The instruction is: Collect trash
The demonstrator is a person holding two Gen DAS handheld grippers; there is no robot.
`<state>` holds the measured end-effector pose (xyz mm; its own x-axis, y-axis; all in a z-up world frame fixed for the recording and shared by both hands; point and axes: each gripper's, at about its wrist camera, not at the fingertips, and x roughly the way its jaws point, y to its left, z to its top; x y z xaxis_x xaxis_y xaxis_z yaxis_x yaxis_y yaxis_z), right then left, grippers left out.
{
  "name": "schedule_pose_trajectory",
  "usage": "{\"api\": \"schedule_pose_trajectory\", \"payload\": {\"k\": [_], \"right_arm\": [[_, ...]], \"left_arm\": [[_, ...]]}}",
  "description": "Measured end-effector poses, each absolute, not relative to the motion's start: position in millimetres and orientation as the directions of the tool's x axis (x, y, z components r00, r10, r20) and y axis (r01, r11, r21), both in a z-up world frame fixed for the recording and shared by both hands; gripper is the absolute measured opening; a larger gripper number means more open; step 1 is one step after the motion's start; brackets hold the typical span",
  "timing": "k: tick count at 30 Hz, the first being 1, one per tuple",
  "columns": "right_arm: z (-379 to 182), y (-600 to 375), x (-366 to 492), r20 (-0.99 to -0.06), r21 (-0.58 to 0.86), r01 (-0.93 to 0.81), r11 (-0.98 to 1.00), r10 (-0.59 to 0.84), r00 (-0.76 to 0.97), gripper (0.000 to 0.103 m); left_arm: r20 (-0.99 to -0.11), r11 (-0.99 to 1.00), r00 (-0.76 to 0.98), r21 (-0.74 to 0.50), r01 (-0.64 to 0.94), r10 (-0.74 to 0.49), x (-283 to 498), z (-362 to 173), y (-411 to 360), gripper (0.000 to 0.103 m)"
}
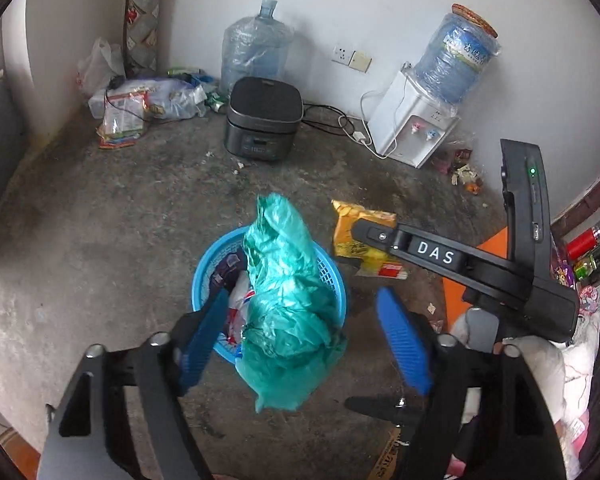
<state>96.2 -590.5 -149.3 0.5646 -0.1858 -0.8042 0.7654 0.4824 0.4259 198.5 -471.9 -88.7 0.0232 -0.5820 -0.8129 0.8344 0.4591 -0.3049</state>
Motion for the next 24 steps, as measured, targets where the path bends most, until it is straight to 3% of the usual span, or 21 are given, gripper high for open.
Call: {"api": "schedule_pose_trajectory", "payload": {"k": [6, 15, 18, 20, 24], "right_arm": [[-179, -600, 85, -0.834, 0.414, 0.796, 0.442, -0.165, 0.526, 0.058], [-146, -581, 85, -0.784, 0.415, 0.751, 0.513, -0.217, 0.582, 0.058], [-115, -558, 91, -0.732, 0.404, 0.695, 0.595, -0.245, 0.635, 0.058], [-89, -537, 96, -0.686, 0.390, 0.644, 0.658, -0.260, 0.680, 0.062], [-34, -477, 100, -0.561, 0.328, 0.516, 0.792, -0.276, 0.780, 0.075]], "left_arm": [[-0.802, 0.501, -0.061, -0.429, 0.752, -0.595, 207, -114, -480, 0.082], [-0.748, 0.490, 0.035, -0.399, 0.775, -0.663, 206, -62, -439, 0.082], [-0.708, 0.514, 0.117, -0.379, 0.769, -0.697, 204, -25, -404, 0.084], [-0.684, 0.579, 0.224, -0.345, 0.739, -0.694, 202, 4, -372, 0.096], [-0.649, 0.760, 0.485, -0.231, 0.608, -0.586, 190, 53, -305, 0.098]]}}
